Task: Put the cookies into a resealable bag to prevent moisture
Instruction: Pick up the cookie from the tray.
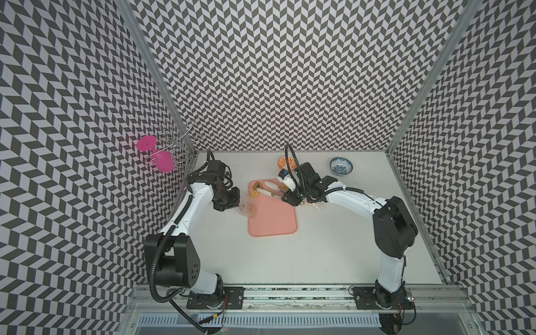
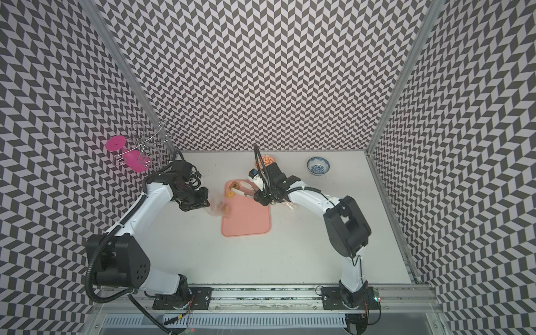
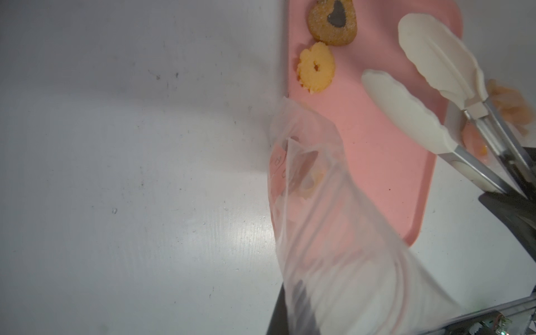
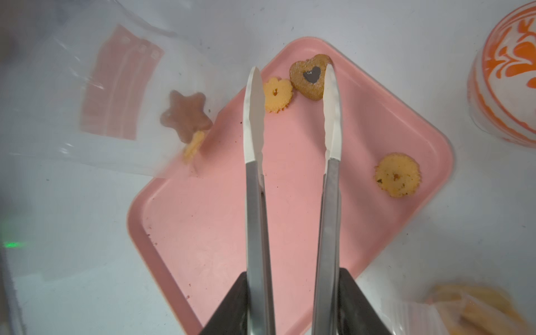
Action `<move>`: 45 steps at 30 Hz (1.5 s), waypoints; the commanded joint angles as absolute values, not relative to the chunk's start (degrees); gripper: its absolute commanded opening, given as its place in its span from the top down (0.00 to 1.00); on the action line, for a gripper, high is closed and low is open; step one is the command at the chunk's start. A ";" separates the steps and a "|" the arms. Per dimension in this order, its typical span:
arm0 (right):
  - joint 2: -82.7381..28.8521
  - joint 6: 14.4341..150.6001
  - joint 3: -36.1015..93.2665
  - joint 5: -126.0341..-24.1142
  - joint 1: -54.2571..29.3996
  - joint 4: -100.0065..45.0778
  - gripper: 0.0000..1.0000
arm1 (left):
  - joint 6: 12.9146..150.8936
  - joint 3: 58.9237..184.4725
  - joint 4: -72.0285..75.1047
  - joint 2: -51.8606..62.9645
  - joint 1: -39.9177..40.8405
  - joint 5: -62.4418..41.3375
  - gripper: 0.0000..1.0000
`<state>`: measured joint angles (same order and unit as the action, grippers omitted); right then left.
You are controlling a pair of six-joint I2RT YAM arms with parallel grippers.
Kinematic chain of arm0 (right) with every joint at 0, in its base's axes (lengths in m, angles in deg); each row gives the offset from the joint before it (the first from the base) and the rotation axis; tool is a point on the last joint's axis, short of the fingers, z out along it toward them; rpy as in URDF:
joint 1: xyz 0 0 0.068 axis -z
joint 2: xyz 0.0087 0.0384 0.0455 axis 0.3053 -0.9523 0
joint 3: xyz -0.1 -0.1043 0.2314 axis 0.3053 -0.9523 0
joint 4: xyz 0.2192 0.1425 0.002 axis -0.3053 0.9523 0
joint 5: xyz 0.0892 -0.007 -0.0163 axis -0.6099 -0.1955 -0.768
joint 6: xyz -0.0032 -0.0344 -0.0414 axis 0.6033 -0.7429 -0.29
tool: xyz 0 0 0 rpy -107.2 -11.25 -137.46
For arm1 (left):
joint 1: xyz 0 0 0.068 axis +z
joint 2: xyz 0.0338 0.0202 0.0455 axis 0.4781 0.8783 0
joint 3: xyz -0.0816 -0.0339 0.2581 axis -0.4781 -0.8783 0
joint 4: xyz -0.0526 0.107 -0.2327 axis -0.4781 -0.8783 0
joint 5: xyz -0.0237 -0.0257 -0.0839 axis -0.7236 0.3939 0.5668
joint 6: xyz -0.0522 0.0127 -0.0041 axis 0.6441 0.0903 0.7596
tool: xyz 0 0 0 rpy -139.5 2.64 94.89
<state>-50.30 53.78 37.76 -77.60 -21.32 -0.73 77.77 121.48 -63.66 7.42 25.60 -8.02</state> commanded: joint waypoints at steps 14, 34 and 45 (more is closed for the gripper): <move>-60.47 52.96 48.87 -73.16 -23.84 -0.80 0.53 | 76.05 124.46 -62.06 10.26 25.05 -2.35 1.00; -55.28 49.38 42.21 -74.43 -27.48 -3.11 0.55 | 75.00 122.00 -62.70 9.52 26.07 -4.22 1.00; -58.03 47.76 43.48 -71.65 -27.81 2.76 0.58 | 74.91 121.59 -62.71 8.85 26.45 -4.59 1.00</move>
